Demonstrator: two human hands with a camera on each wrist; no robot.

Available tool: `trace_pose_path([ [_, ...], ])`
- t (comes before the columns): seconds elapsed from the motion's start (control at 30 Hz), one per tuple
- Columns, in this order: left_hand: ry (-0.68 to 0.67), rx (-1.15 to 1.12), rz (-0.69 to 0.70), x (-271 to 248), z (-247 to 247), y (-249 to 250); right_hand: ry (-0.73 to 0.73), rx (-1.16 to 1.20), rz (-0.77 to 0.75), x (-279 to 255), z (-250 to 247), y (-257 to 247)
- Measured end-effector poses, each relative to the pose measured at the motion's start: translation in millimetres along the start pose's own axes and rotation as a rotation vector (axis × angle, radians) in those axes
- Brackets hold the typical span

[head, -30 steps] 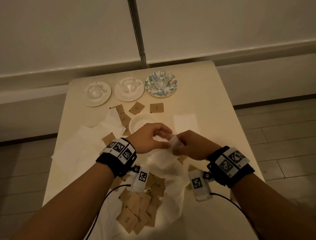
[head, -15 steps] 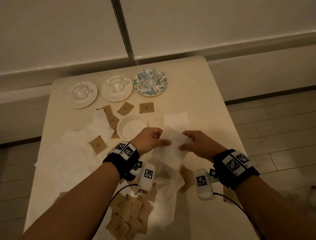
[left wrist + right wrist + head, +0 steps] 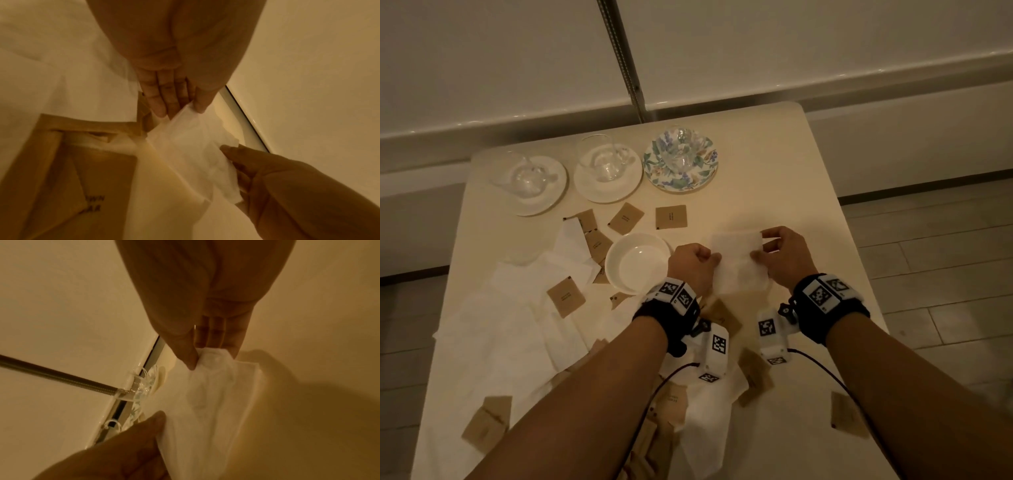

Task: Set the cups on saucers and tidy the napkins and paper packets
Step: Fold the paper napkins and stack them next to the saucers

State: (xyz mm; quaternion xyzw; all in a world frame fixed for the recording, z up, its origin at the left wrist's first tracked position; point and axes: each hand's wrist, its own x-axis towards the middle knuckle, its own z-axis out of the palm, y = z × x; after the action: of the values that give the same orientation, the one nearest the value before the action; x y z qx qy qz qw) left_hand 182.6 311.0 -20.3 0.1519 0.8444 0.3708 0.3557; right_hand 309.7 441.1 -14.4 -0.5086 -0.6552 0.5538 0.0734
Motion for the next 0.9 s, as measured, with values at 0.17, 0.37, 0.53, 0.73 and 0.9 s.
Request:
trace_pose_path([
  [0.17,0.073,0.134,0.019,8,7,5,0.039,-0.078,-0.043,12,7,6],
  [0.37,0.083,0.171,0.008,10,7,2,0.07,-0.239,-0.115,17,9,7],
  [0.53,0.105,0.249,0.199,-3,9,5,0.149,-0.409,-0.283,10,10,12],
  [0.73,-0.145,0.676,0.364,-12,14,7,-0.107,-0.845,-0.52,-1,13,23],
  [0.9,-0.164,0.795,0.354,-17,16,7,-0.153,-0.868,-0.434,-8,-2,32],
])
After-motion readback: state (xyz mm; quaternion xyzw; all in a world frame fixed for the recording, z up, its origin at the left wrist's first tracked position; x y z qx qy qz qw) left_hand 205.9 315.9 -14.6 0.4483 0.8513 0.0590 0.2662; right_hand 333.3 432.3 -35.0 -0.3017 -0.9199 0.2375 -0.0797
